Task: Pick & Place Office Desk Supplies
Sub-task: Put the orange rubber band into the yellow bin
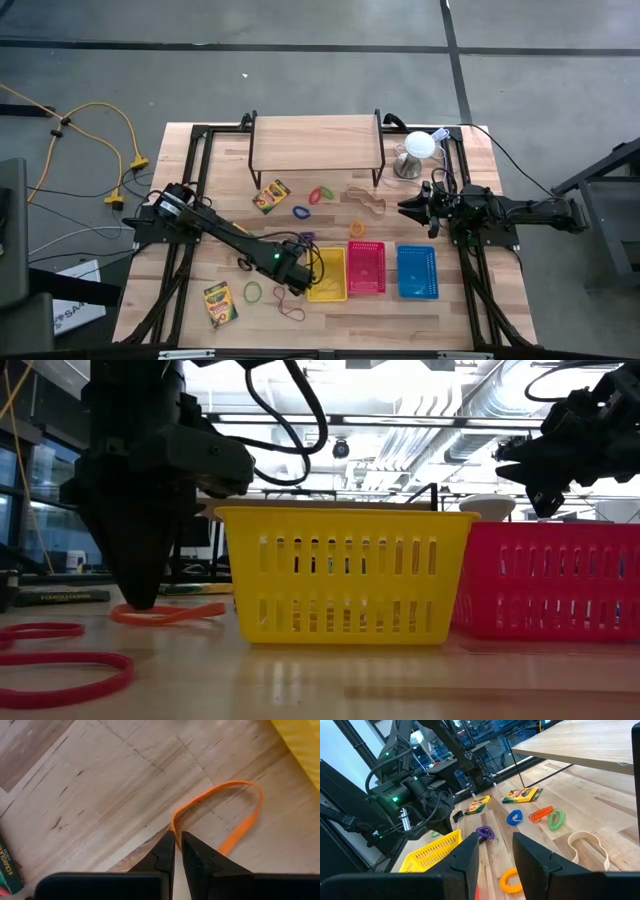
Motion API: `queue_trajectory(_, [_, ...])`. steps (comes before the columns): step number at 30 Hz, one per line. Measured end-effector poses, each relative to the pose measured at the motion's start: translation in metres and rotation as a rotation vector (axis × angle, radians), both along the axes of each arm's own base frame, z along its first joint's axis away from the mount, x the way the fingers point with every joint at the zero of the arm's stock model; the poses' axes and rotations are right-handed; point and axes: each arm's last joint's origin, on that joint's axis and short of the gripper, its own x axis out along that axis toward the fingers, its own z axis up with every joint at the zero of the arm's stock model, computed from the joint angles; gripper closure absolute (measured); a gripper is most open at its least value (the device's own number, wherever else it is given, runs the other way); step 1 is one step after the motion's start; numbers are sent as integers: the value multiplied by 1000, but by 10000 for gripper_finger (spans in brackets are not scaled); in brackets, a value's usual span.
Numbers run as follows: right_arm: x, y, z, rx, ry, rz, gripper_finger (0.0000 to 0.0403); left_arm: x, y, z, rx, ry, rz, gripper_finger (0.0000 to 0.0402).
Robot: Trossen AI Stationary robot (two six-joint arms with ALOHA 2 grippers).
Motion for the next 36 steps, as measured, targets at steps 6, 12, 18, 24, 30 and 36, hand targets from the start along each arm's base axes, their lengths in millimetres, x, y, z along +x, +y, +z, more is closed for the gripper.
queue_trajectory(6, [0,0,0,0,0,0,296,2,-2,-8,-13,17,1,375])
queue_trajectory(12, [0,0,0,0,-1,0,296,3,-2,-8,-17,19,4,375])
queue_trajectory(18, [0,0,0,0,0,0,296,2,-2,-8,-17,19,6,380])
queue_trajectory(24, [0,0,0,0,0,0,296,2,-1,-7,-19,22,31,399])
queue_trajectory(30, [0,0,0,0,0,0,296,2,-1,-7,-19,23,33,400])
queue_trajectory(36, [0,0,0,0,-1,0,296,0,0,-1,-14,8,27,401])
